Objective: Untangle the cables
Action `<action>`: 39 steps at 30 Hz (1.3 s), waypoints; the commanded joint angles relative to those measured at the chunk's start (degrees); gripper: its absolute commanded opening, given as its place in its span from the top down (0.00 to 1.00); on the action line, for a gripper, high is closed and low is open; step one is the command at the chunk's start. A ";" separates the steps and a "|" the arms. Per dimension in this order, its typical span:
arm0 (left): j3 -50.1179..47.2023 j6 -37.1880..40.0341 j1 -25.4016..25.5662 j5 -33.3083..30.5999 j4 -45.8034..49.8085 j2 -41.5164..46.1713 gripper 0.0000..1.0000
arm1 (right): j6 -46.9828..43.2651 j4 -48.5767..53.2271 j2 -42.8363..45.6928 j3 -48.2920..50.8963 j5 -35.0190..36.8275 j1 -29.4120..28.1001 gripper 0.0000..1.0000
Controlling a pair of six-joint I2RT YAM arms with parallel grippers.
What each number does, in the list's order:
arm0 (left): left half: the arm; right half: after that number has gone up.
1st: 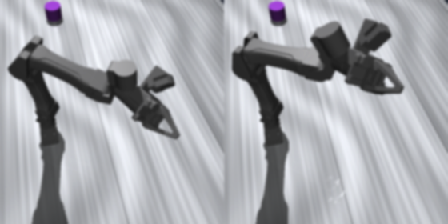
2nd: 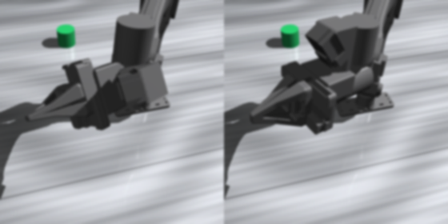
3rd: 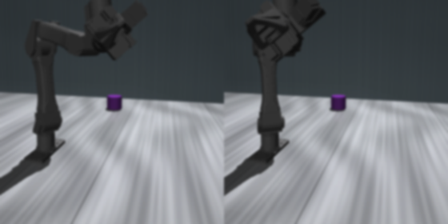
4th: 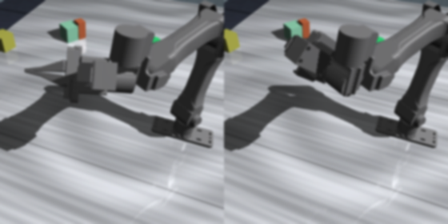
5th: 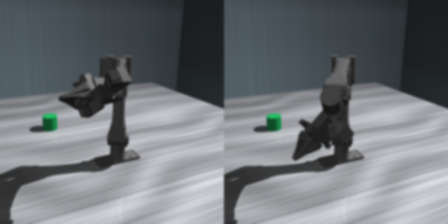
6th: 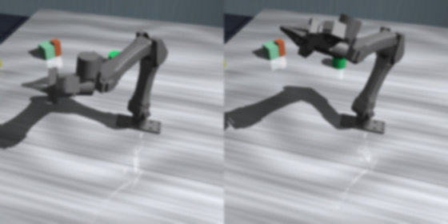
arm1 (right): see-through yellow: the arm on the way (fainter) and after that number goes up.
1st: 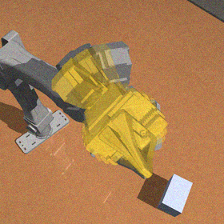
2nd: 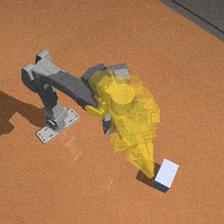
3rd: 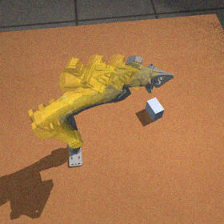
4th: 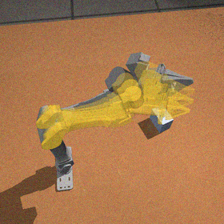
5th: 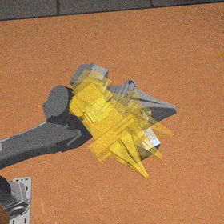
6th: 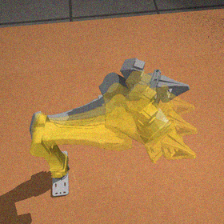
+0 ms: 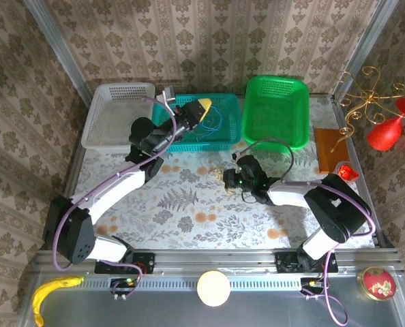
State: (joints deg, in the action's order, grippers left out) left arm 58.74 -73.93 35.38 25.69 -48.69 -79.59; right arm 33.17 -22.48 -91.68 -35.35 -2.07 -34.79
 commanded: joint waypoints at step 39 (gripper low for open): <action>-3.17 3.36 -0.66 -0.12 -1.49 1.19 1.00 | 2.08 10.20 21.78 -23.99 -2.76 0.05 0.39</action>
State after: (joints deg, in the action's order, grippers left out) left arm 55.90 -71.13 34.68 25.65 -47.64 -78.70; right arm 34.70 -9.96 -67.44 -57.32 -5.19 -34.76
